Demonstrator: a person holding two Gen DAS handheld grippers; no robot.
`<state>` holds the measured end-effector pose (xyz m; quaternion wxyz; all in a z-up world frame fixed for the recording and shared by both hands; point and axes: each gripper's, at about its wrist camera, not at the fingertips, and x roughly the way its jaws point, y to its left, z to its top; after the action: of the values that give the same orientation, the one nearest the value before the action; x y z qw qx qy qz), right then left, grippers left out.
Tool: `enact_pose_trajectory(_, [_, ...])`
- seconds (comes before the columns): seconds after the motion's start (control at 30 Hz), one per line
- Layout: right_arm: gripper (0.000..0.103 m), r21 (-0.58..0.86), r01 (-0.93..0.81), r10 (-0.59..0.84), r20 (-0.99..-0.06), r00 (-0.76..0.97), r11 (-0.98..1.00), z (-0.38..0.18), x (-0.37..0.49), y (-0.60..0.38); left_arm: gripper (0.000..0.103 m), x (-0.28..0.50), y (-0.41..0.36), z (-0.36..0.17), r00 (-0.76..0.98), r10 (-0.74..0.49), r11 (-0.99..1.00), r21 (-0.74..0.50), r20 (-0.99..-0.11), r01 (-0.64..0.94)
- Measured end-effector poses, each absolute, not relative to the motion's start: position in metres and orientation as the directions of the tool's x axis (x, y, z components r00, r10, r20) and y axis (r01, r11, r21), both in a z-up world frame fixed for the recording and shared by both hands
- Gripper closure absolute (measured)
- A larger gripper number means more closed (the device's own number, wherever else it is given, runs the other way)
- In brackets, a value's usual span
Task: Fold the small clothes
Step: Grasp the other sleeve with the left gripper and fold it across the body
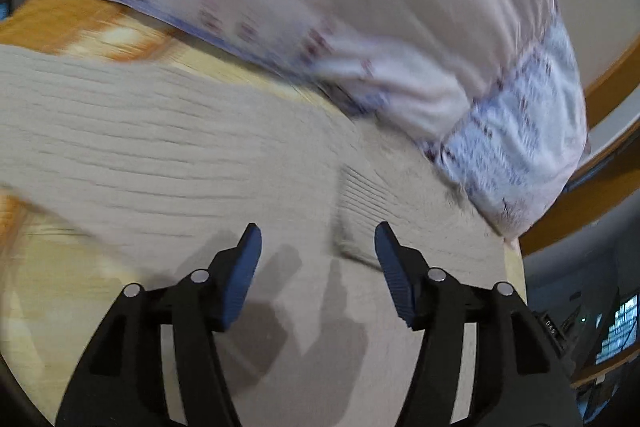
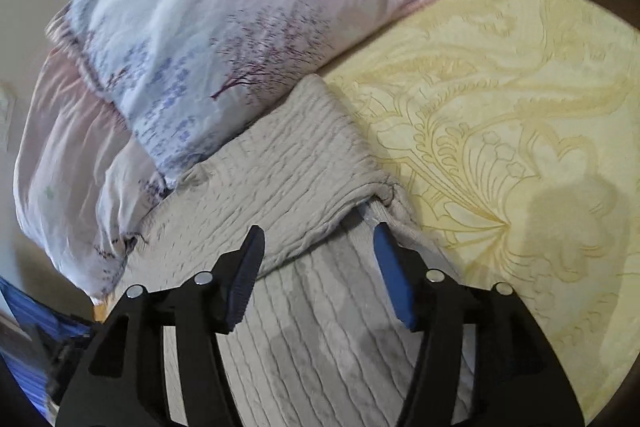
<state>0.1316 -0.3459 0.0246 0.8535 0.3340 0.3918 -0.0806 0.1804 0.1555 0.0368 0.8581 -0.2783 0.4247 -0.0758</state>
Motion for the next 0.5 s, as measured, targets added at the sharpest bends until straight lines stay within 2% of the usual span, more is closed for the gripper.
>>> enact_pose_trajectory(0.07, [0.036,0.497,0.368,0.131,-0.715,0.687,0.786,0.028,0.129,-0.339,0.043,0.161,0.191,0.044,0.662,-0.32,0.827,-0.541,-0.678,-0.154])
enact_pose_trajectory(0.23, [0.035,0.516,0.233,0.244,-0.695,0.677,0.824,0.023,0.131,-0.312,0.045,0.116,0.297,0.04,0.7,-0.158,0.737,-0.555,-0.696,-0.386])
enact_pose_trajectory(0.4, [0.035,0.502,0.167,0.286,-0.7,0.654,0.848,0.02,0.133,-0.293,0.048,0.098,0.357,0.023,0.695,-0.096,0.606,-0.596,-0.712,-0.527])
enact_pose_trajectory(0.5, [0.035,0.501,0.154,0.294,-0.7,0.65,0.852,0.02,0.132,-0.29,0.055,0.098,0.375,0.011,0.707,-0.128,0.525,-0.653,-0.695,-0.546])
